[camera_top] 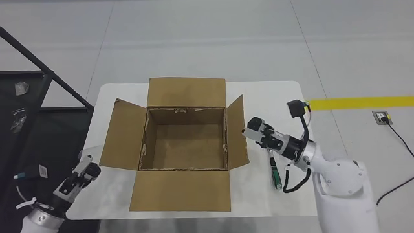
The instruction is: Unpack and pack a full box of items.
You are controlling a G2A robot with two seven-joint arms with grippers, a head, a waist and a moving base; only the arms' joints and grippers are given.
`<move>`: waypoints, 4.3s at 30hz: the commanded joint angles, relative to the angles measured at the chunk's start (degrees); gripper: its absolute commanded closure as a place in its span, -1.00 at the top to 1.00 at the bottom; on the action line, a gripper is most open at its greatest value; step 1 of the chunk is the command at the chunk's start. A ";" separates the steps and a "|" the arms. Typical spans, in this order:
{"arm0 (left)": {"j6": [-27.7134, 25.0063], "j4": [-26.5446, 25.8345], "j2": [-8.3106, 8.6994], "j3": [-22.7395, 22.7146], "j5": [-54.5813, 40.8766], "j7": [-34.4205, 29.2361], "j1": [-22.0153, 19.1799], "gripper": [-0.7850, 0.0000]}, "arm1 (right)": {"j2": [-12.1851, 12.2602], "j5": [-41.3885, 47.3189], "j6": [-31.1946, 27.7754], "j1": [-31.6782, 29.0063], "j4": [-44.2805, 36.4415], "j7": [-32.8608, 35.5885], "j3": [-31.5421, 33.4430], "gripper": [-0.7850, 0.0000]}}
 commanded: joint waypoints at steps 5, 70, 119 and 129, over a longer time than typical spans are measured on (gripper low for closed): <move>0.34 -1.35 -0.11 0.46 0.85 0.67 0.13 1.00 | 1.00 2.13 -1.68 0.49 1.14 0.68 0.57 1.00; 10.37 -5.57 -2.78 10.59 24.35 20.42 -2.92 1.00 | 9.65 3.49 -2.25 -7.77 -6.02 -7.26 1.38 1.00; 1.07 -2.28 -2.90 2.02 4.86 9.77 -1.20 1.00 | 12.48 -41.28 29.03 9.04 10.66 18.08 -18.93 0.10; 0.36 -2.36 -3.05 1.73 4.70 9.58 -0.62 1.00 | 12.12 -48.60 35.73 11.13 12.84 17.90 -23.40 -0.12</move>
